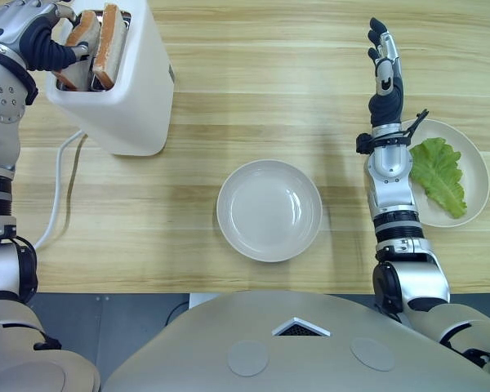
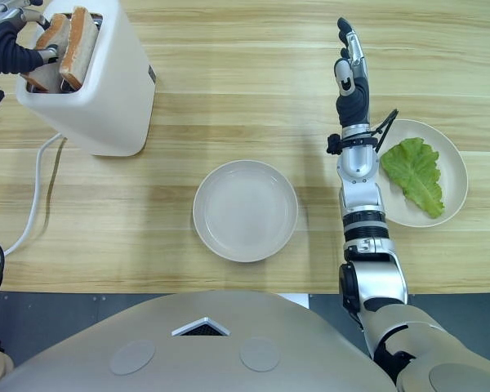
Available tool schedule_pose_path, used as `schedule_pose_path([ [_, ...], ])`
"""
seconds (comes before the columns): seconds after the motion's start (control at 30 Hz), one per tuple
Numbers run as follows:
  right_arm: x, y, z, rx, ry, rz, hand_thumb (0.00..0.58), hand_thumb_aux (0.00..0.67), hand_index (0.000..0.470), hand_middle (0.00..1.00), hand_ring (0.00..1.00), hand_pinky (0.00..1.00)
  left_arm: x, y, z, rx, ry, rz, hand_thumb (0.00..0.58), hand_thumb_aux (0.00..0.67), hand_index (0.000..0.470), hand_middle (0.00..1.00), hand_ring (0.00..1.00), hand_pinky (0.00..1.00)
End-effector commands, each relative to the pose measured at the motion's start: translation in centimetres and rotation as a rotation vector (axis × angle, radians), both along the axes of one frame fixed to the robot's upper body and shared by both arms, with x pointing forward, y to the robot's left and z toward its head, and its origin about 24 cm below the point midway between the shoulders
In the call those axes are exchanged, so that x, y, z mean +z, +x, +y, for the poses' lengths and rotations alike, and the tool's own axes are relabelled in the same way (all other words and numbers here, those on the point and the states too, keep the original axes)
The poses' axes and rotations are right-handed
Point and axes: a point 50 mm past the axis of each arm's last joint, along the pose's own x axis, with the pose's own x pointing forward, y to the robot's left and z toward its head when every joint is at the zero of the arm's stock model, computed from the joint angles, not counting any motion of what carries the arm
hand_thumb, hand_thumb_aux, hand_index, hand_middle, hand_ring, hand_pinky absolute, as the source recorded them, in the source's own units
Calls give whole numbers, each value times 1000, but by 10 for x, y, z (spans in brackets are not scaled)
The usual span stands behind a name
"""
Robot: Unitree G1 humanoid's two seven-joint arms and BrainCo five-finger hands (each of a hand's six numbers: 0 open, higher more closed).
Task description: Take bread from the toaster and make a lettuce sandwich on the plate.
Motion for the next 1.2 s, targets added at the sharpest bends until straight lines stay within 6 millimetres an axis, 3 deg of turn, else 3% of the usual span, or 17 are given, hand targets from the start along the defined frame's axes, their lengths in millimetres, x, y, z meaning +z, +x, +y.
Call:
schedule_pose_path([
  [0.03, -1, -1, -4, -14, -9, 9, 0, 0, 0, 0, 0, 0, -3, -2, -4, -26, -8, 24, 580, 670, 470, 0, 0, 0],
  [0.23, -2, -1, -4, -17, -9, 13, 0, 0, 0, 0, 0, 0, 35, -4, 1, -21, -4, -77, 580, 670, 470, 0, 0, 0],
  [0.37, -2, 1, -1, -13, -7, 13, 0, 0, 0, 0, 0, 0, 43, -3, -1, -34, -11, -99, 580, 670, 470, 0, 0, 0],
  [0.4, -2, 2, 0, -12, -7, 13, 0, 0, 0, 0, 0, 0, 43, -3, -2, -40, -19, -102, 580, 670, 470, 647, 647, 647],
  [0.43, -2, 2, 0, -10, -6, 12, 0, 0, 0, 0, 0, 0, 42, -2, -2, -42, -28, -100, 580, 670, 470, 1000, 1000, 1000],
  [0.97, -3, 5, 0, -16, -11, 19, 0, 0, 0, 0, 0, 0, 44, 0, 1, -51, -50, -122, 580, 670, 470, 1000, 1000, 1000],
  [1.2, -4, 8, 3, -11, -13, 22, 0, 0, 0, 0, 0, 0, 86, -11, 14, -35, 1, -224, 580, 670, 470, 1000, 1000, 1000],
])
